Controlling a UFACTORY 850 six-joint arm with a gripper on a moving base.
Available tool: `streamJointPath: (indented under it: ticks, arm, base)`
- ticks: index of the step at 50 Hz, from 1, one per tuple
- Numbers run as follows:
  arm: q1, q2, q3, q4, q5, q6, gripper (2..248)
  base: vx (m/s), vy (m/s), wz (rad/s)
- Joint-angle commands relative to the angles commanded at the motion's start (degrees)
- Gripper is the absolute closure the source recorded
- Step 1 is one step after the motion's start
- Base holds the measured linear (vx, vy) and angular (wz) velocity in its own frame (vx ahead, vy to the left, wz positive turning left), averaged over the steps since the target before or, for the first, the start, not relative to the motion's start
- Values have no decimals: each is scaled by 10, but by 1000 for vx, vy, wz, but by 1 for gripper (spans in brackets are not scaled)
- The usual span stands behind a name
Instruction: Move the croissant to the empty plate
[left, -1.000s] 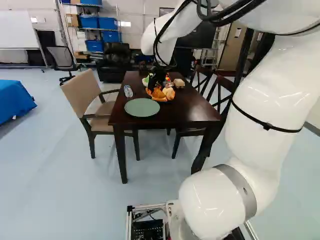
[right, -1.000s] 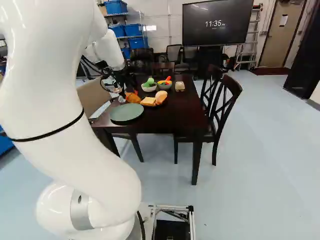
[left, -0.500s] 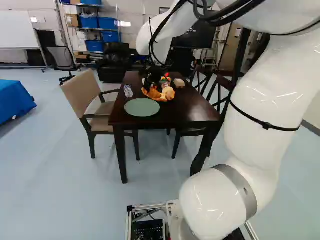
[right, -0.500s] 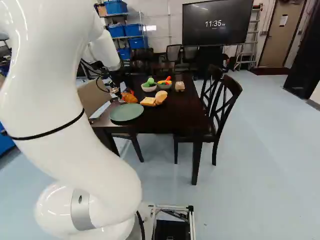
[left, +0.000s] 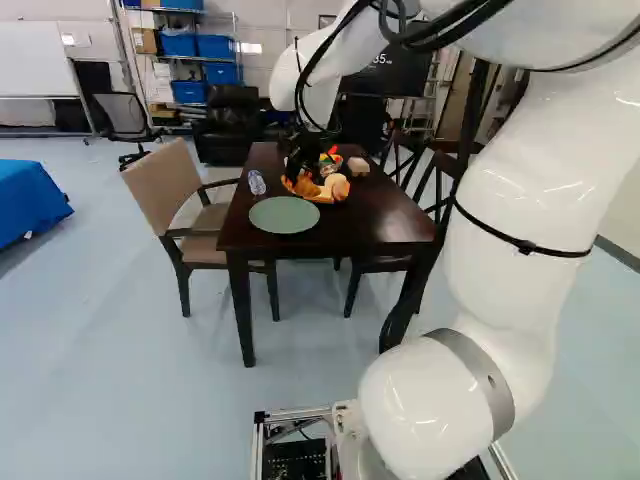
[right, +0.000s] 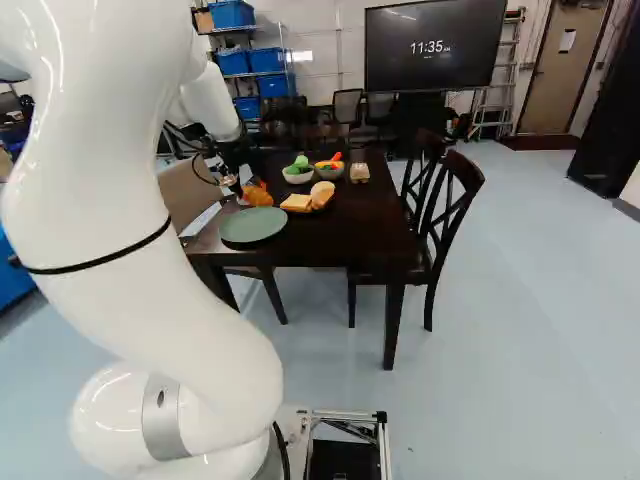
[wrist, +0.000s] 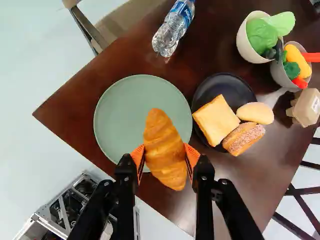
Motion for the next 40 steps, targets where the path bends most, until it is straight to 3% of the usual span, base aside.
streamJointPath:
  ticks: [40]
  arm:
    - [10,-91,-43,0,0,0,128]
  base:
    - [0,0,0]
